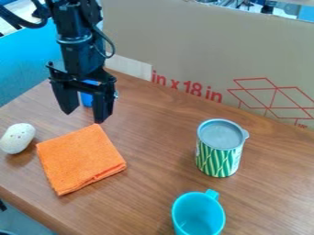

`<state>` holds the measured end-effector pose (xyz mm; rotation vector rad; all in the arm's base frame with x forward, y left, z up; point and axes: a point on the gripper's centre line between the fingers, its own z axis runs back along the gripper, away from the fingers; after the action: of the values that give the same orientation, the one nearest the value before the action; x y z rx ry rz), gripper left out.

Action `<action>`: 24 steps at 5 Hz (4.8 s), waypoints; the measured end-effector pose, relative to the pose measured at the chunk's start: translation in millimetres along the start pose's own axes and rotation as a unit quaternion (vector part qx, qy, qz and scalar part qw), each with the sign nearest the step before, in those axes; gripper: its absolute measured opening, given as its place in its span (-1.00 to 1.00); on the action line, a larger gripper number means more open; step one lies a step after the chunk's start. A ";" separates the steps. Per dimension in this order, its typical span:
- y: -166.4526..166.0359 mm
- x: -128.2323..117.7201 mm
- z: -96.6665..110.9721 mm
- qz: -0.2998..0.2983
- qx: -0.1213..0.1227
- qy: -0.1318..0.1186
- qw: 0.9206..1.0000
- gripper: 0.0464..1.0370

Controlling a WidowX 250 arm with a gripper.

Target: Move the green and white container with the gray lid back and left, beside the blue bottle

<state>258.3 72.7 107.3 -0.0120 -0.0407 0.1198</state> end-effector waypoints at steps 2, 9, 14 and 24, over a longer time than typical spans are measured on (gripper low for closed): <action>-27.3 17.6 0.7 -0.045 0.002 -0.008 0.999 0.93; -192.6 49.3 4.9 -0.226 -0.016 -0.006 0.974 0.93; -212.6 46.4 -36.4 -0.249 -0.011 0.035 0.968 0.93; -47.7 69.8 -33.9 -0.126 0.029 0.123 0.984 0.93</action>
<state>334.6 33.4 76.9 0.0374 0.2075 -0.1348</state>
